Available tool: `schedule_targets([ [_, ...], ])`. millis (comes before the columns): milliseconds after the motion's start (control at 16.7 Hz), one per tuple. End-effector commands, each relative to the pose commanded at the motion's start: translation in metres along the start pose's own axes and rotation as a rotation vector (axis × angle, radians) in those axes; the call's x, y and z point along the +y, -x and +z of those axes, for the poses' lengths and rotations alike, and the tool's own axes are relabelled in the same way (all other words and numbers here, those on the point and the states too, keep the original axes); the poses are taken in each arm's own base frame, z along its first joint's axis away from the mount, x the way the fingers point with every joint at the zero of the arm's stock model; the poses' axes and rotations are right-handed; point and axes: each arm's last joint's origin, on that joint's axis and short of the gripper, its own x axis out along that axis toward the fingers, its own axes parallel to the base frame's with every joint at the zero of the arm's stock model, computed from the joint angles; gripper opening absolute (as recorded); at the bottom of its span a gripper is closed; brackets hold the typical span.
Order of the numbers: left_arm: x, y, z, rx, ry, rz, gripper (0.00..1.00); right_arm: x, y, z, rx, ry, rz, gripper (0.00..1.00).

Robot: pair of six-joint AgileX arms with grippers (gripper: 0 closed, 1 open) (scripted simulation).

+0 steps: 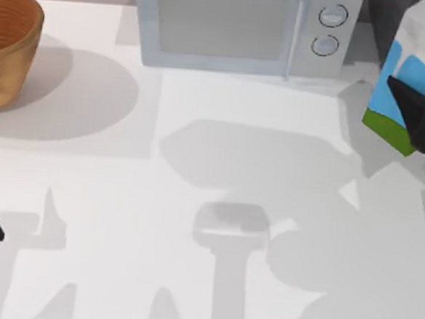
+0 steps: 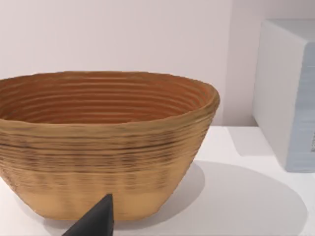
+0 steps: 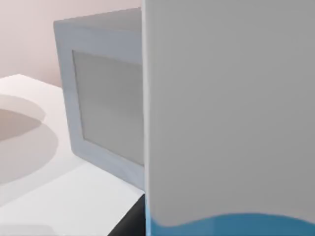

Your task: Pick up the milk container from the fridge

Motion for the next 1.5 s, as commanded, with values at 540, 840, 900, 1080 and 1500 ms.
schedule_targets([
  [540, 0.0, 0.0, 0.0, 0.0, 0.0, 0.0, 1.0, -0.009, -0.011, -0.018, -0.013, 0.016, 0.053, 0.0],
  [840, 0.0, 0.0, 0.0, 0.0, 0.0, 0.0, 1.0, -0.01, -0.032, -0.029, -0.019, 0.023, 0.056, 0.0],
  [900, 0.0, 0.0, 0.0, 0.0, 0.0, 0.0, 1.0, -0.01, -0.039, -0.034, -0.019, 0.023, 0.054, 0.0],
  [1080, 0.0, 0.0, 0.0, 0.0, 0.0, 0.0, 1.0, -0.009, -0.059, -0.048, -0.016, 0.021, 0.052, 0.0],
  [1500, 0.0, 0.0, 0.0, 0.0, 0.0, 0.0, 1.0, -0.008, -0.065, -0.053, -0.017, 0.022, 0.05, 0.15],
])
